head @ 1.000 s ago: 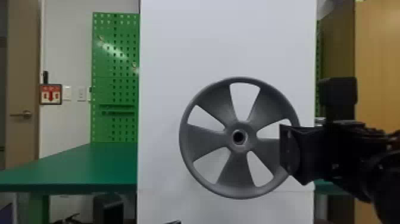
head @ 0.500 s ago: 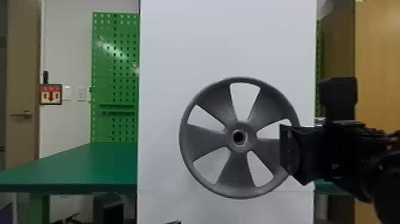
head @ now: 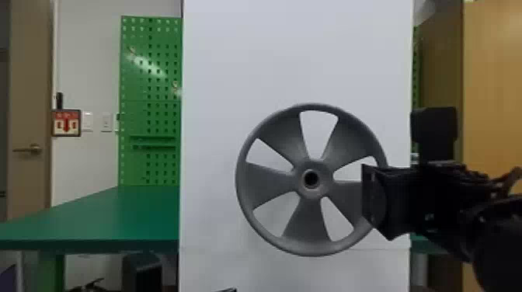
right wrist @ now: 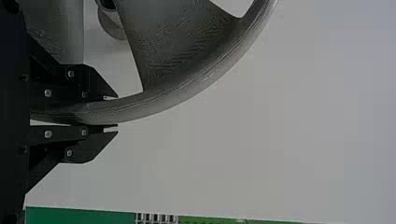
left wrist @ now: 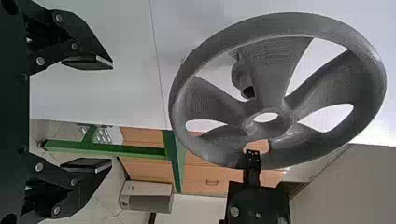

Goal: Hold the wheel and insert it

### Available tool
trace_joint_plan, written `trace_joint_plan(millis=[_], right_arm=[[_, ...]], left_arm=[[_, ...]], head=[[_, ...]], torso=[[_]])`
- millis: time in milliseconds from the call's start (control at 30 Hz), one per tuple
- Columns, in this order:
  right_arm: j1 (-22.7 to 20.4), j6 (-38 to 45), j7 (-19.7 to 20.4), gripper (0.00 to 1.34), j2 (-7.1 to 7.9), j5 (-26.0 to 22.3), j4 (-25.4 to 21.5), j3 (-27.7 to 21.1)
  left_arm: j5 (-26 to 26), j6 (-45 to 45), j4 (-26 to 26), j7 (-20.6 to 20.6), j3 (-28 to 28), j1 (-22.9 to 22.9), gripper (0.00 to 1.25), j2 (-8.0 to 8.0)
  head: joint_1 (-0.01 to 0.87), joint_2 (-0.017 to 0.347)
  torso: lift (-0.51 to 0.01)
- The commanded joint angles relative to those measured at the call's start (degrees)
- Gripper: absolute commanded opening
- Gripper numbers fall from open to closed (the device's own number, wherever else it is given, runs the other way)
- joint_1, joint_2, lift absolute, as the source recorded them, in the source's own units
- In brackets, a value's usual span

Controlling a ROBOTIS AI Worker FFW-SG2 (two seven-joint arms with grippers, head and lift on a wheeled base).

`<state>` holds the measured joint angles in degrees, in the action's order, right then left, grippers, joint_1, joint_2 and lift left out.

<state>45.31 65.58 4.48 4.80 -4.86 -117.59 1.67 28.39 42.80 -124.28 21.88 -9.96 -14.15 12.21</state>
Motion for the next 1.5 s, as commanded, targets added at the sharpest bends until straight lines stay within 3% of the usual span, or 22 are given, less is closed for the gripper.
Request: trace_joint_plan(millis=[0,800,1467], right_arm=[[0.3,-1.4,0.0,0.27,0.04,-0.1,1.9,0.0],[2.5,-9.2,0.0,0.27,0.13,0.0,11.4,0.3],[3.6,-13.0,0.0,0.27,0.3,0.6,15.9,-0.1]], left_arm=[[0.0,0.0,0.0,0.0,-0.1,0.0,0.75,0.01],[0.0,0.0,0.1,0.0,-0.1,0.0,0.75,0.01],[0.0,0.0,0.2,0.0,-0.3,-0.3,0.75,0.01]], head=[[0.0,0.012],[0.0,0.012],[0.0,0.012]], torso=[[-0.492],[-0.492],[-0.492]])
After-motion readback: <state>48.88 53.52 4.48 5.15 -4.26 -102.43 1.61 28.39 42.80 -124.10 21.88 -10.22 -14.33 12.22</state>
